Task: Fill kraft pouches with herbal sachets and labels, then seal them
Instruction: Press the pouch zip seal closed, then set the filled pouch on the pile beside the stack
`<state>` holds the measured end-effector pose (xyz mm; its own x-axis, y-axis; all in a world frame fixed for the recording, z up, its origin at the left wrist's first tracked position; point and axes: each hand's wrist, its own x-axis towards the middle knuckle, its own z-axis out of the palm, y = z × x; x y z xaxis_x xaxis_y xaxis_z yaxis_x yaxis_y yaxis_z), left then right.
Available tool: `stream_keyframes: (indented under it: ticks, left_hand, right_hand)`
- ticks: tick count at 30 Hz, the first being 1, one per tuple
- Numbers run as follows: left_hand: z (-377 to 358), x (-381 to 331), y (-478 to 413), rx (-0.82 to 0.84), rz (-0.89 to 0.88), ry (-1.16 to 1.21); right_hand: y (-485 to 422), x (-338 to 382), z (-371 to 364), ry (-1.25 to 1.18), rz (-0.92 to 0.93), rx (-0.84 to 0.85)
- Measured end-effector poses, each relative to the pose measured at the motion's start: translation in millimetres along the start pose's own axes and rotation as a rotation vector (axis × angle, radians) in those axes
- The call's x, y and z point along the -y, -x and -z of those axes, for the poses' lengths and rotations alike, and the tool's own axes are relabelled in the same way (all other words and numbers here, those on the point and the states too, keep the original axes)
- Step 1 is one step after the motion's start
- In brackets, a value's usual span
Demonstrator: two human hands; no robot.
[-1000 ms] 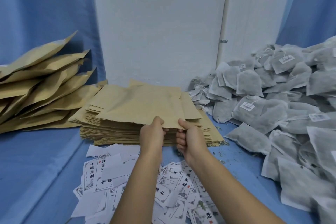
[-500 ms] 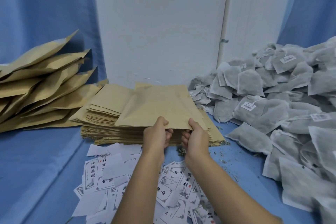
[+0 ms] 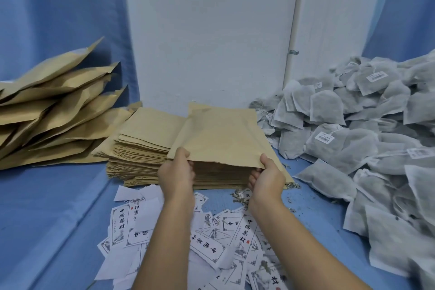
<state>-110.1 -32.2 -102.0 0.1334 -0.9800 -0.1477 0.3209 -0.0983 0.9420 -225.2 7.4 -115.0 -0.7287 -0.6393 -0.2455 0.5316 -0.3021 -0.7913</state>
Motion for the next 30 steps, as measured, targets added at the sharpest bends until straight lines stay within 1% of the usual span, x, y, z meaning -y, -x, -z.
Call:
stream_keyframes:
  ticks: [2,6,8,10,12,14,16,18,19,22,25,28,30]
  left_hand:
    - [4,-1,-3,-0.064,-0.023,-0.008]
    - [5,3,-5,-0.146,-0.007,0.05]
    - [2,3,-4,-0.202,-0.037,0.066]
    - [0,3,-4,-0.25,-0.061,0.146]
    - [-2,3,-2,-0.26,-0.084,0.215]
    - [-5,3,1,-0.205,-0.11,0.246]
    - [-12,2,3,-0.063,-0.102,0.33]
    - [-19,1,6,0.081,-0.077,0.334]
    - [-21,0,5,0.111,-0.055,0.313]
    - [-18,-2,1,0.13,-0.045,0.243]
    - [-7,-11,-5,0.133,-0.124,0.166]
    - [3,-31,-11,0.159,-0.202,0.158]
    - [12,-49,-15,0.168,-0.238,0.203]
  right_hand:
    - [-2,1,2,0.019,0.003,0.002]
    - [0,-1,0,0.053,-0.01,-0.015]
    - [2,0,0,0.053,-0.02,-0.001]
    - [4,2,-2,0.052,-0.037,0.0]
    - [7,3,-3,0.061,-0.05,0.006]
    - [10,2,-5,0.072,-0.067,0.036]
    - [14,0,-7,0.081,-0.085,0.111]
    - [19,-2,-10,0.09,-0.103,0.2]
    - [22,-2,-12,0.096,-0.112,0.227]
    - [27,2,-12,0.065,-0.156,0.256]
    - [27,4,-13,-0.025,-0.193,0.268]
    - [28,3,-23,-0.043,-0.227,0.372]
    - [32,2,-42,-0.022,-0.227,0.444]
